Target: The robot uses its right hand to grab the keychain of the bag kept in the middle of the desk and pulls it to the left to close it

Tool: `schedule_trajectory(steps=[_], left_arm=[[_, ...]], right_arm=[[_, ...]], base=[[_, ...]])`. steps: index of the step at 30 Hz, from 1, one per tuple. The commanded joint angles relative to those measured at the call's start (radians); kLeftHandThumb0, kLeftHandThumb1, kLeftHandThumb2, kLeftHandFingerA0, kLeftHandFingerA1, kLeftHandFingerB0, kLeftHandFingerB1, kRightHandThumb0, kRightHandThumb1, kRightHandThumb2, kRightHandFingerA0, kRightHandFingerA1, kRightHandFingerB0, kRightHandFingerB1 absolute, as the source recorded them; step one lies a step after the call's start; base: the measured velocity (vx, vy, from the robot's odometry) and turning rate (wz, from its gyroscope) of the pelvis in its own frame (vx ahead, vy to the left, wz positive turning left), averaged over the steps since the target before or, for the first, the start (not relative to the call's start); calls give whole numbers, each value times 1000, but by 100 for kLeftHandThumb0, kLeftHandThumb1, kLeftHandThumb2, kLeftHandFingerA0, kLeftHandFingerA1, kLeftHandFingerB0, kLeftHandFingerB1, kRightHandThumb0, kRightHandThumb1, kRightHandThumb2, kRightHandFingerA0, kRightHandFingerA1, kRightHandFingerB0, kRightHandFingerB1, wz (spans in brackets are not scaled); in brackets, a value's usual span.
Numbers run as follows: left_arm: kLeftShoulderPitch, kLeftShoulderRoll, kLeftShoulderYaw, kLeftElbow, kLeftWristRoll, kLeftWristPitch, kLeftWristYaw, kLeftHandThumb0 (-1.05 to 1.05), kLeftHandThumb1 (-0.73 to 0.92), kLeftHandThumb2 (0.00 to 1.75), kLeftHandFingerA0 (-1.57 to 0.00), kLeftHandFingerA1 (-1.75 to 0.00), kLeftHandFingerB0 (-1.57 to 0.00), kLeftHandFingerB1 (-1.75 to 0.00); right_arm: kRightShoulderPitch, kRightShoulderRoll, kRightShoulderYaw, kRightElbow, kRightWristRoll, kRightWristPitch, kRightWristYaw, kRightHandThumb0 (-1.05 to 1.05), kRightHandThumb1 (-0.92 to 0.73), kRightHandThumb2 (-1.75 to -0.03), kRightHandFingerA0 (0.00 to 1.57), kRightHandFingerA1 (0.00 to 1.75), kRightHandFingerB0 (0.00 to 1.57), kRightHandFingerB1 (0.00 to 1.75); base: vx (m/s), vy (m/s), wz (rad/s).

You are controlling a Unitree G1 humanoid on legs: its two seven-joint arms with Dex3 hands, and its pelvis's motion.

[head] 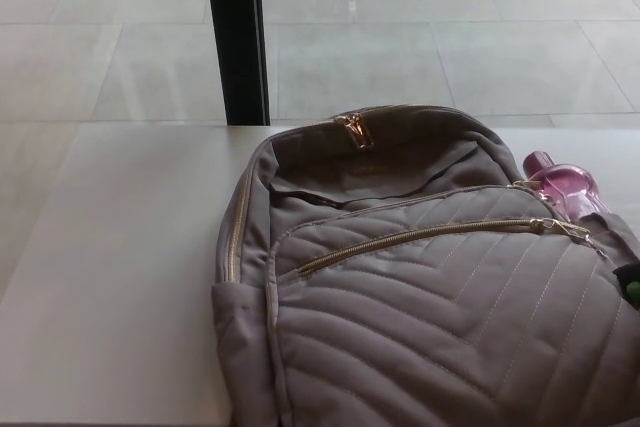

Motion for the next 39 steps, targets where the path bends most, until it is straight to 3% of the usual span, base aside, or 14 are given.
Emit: schedule_trajectory(steps=[1, 7, 8, 9, 10, 14, 17, 19, 21, 23, 24, 25, 26, 39], left_arm=[[-3, 26, -8, 9, 5, -33, 10, -64, 65, 60, -76, -55, -56, -43], [-7, 28, -4, 6, -5, -19, 2, -62, 66, 61, -74, -52, -55, -44], [-9, 28, -1, 7, -9, -13, -3, -61, 66, 60, -72, -51, -55, -43], [-11, 27, 4, 6, -15, -5, -5, -61, 66, 60, -73, -53, -54, -43], [-11, 28, 3, 6, -14, -4, -3, -60, 67, 60, -74, -53, -55, -43], [-10, 28, -10, 10, 2, -15, 10, -62, 67, 61, -74, -55, -56, -42], [-5, 27, -5, 7, -7, -19, -1, -61, 67, 61, -72, -53, -55, -43], [-4, 26, -8, 8, -3, -25, 3, -60, 68, 61, -74, -53, -53, -42], [-2, 29, -7, 10, -3, -20, 5, -60, 68, 61, -74, -53, -53, -42], [-5, 29, -6, 12, -5, -15, 5, -60, 68, 61, -74, -52, -53, -42], [-4, 29, -6, 12, -5, -16, 4, -62, 67, 61, -73, -53, -56, -43], [-3, 29, -5, 9, -6, -16, 4, -61, 67, 61, -74, -53, -56, -43], [-3, 28, -3, 9, -8, -16, 6, -60, 66, 60, -77, -54, -58, -44], [1, 27, 0, 13, -9, -28, 13, -61, 67, 61, -76, -55, -59, -44]], right_arm=[[26, -26, 38, 9, -90, 12, 64, -50, -62, -59, 75, 71, 39, 33], [28, -28, 54, -13, -107, 30, 99, -48, -62, -59, 80, 77, 41, 33], [27, -17, 53, -23, -100, 47, 108, -49, -48, -86, 84, 83, 33, 50], [26, 4, 52, -20, -95, 35, 82, -36, -64, -58, 88, 88, 49, 36], [29, 25, 49, -13, -95, 6, 41, -26, -62, -61, 85, 139, 60, 42], [39, 91, 34, 15, -131, -110, -115, -21, -65, -63, 88, 161, 87, 57], [33, 129, 26, 57, -145, -198, -213, -17, -61, -62, 89, 166, 93, 78], [30, 145, 20, 80, -164, -232, -273, -17, -63, -72, 82, 175, 76, 135], [27, 160, 20, 91, -180, -240, -304, -17, -63, -72, 82, 175, 76, 135], [30, 199, 0, 102, -152, -252, -338, -11, -58, -96, 76, 175, 59, 170], [31, 207, -6, 107, -148, -263, -345, -9, -57, -101, 72, 175, 60, 169], [31, 214, -13, 115, -140, -278, -354, -13, -52, -104, 105, 140, 90, 128], [31, 221, -18, 124, -134, -292, -366, -4, -55, -99, 69, 175, 63, 161], [-26, 303, -125, 168, -62, -362, -397, -5, -56, -108, 78, 175, 73, 155]], base=[[0, 0, 0], [0, 0, 0], [0, 0, 0], [0, 0, 0], [0, 0, 0], [0, 0, 0], [0, 0, 0], [0, 0, 0], [0, 0, 0], [0, 0, 0], [0, 0, 0], [0, 0, 0], [0, 0, 0], [0, 0, 0]])
